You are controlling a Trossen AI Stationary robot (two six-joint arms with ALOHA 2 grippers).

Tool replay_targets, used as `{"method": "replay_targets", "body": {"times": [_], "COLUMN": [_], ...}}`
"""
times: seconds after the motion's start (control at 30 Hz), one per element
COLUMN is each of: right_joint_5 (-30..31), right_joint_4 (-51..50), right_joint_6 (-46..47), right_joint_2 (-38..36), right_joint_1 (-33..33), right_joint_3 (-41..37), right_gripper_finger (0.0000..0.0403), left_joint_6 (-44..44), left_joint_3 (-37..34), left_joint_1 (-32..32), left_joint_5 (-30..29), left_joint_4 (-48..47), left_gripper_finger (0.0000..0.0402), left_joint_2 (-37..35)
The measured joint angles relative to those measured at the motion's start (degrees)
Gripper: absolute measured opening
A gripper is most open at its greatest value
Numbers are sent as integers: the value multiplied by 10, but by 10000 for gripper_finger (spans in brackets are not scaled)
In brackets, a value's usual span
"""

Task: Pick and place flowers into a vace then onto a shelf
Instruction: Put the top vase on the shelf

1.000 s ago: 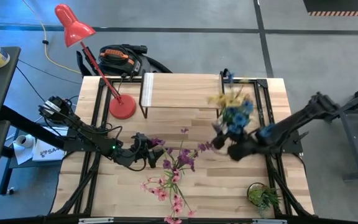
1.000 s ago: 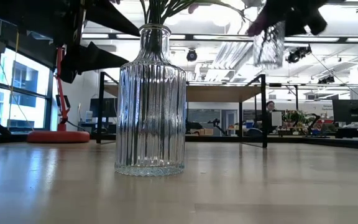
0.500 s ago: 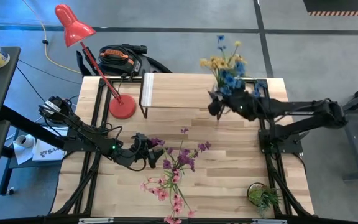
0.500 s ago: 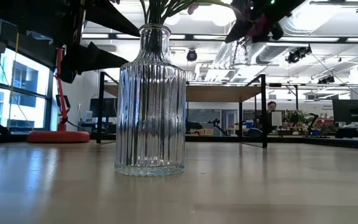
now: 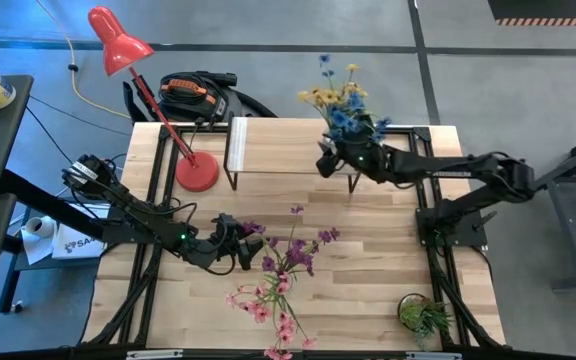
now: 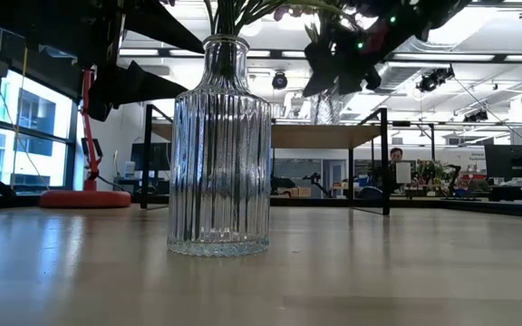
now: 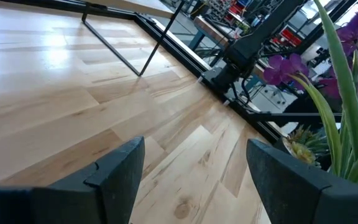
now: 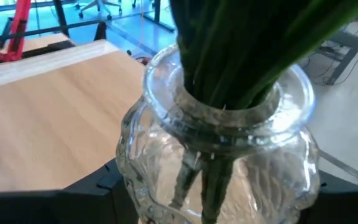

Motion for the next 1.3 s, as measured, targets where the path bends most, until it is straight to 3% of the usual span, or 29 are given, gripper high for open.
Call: {"method": "replay_targets", "body": {"times": [0.43, 1.3], "right_joint_5": [2, 30], "right_joint_4": [25, -38], "right_joint_6": [-33, -32], "right_joint_2": [20, 18], "right_joint_1": [-17, -15], "right_joint_3": [0, 2], "right_gripper_finger": [260, 287], "left_joint_6": [0, 0], "left_joint_3": [0, 0], "left_joint_1": [0, 0], "left_joint_5": [0, 0], "left_joint_4": [0, 0], "left_gripper_finger": [317, 317], "left_joint_2": [0, 0]}}
